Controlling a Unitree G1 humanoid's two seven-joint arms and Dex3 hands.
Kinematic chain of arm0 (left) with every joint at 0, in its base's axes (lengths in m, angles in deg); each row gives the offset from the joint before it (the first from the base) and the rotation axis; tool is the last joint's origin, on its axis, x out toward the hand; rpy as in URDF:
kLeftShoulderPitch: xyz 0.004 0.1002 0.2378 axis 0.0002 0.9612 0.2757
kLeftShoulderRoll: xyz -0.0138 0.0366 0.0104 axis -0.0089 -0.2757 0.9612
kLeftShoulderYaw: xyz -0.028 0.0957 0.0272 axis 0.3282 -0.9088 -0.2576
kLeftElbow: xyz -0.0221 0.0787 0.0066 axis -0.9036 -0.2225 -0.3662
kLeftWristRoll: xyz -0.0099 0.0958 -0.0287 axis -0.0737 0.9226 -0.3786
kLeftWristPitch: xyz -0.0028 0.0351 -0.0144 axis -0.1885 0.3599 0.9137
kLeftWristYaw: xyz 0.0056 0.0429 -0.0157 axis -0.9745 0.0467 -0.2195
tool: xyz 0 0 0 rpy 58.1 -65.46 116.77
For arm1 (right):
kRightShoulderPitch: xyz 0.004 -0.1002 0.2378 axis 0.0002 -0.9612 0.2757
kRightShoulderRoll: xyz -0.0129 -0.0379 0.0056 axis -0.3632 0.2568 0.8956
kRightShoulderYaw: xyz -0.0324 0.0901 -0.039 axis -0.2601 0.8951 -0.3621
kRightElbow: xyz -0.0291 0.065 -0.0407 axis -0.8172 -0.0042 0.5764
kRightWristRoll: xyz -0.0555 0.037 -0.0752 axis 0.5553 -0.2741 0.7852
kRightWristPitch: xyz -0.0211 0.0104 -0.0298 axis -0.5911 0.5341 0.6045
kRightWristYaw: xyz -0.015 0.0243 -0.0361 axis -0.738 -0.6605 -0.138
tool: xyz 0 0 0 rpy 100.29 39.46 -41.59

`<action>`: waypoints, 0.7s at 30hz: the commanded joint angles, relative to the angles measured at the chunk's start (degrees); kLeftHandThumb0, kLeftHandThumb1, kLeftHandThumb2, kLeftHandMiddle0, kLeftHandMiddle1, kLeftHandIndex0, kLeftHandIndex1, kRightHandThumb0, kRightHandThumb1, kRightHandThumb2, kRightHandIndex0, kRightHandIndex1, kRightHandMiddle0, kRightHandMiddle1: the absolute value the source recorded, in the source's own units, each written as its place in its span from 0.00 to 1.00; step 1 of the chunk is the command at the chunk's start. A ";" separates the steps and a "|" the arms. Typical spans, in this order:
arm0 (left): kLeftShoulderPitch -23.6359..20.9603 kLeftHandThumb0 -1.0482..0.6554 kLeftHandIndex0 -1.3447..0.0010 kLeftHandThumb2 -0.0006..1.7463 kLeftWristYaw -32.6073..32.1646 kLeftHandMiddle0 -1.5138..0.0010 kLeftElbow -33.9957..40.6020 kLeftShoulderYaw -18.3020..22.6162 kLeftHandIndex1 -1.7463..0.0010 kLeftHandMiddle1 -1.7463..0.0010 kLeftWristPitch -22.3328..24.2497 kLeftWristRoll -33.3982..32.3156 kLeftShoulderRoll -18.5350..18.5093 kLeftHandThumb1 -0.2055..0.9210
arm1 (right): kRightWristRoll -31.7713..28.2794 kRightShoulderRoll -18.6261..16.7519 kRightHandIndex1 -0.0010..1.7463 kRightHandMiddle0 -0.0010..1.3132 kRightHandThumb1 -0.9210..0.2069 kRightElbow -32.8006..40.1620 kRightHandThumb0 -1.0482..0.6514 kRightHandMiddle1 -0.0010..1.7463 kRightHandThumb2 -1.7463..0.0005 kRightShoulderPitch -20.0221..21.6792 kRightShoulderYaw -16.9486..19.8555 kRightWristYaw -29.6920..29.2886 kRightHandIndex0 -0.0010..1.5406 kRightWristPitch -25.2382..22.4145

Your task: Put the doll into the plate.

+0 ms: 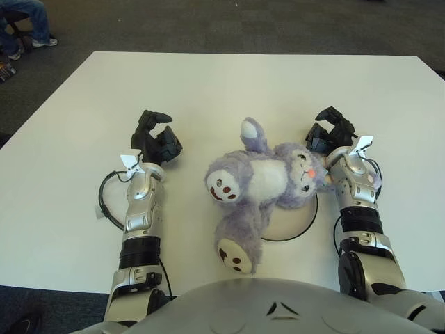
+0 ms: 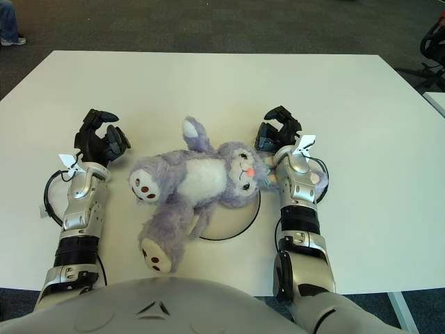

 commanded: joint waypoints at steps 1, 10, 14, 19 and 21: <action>0.67 0.36 0.62 0.67 0.16 0.27 0.65 0.07 0.00 0.00 0.72 -0.68 0.33 0.57 | 0.17 -0.67 1.00 0.51 0.86 0.13 0.61 1.00 0.00 -1.07 -0.18 -0.35 0.57 -0.07; 0.72 0.36 0.62 0.66 0.06 0.26 0.76 0.05 0.00 0.00 0.65 -0.98 0.92 0.58 | 0.03 -0.63 1.00 0.51 0.87 0.17 0.61 1.00 0.00 -1.12 -0.03 -0.34 0.58 0.23; 0.77 0.36 0.62 0.66 -0.09 0.26 0.93 0.11 0.00 0.00 0.82 -0.95 1.16 0.58 | 0.07 -0.76 1.00 0.51 0.87 0.45 0.61 1.00 0.00 -1.29 0.00 -0.59 0.58 0.22; 0.84 0.36 0.62 0.66 -0.02 0.26 1.07 0.13 0.00 0.00 0.93 -0.93 1.29 0.57 | 0.03 -0.82 1.00 0.51 0.87 0.73 0.61 1.00 0.00 -1.42 0.01 -0.66 0.58 0.09; 0.97 0.36 0.62 0.66 -0.02 0.26 1.25 0.02 0.00 0.00 0.88 -0.85 1.41 0.57 | -0.04 -0.78 1.00 0.51 0.87 0.99 0.61 1.00 0.00 -1.55 0.07 -0.63 0.57 0.03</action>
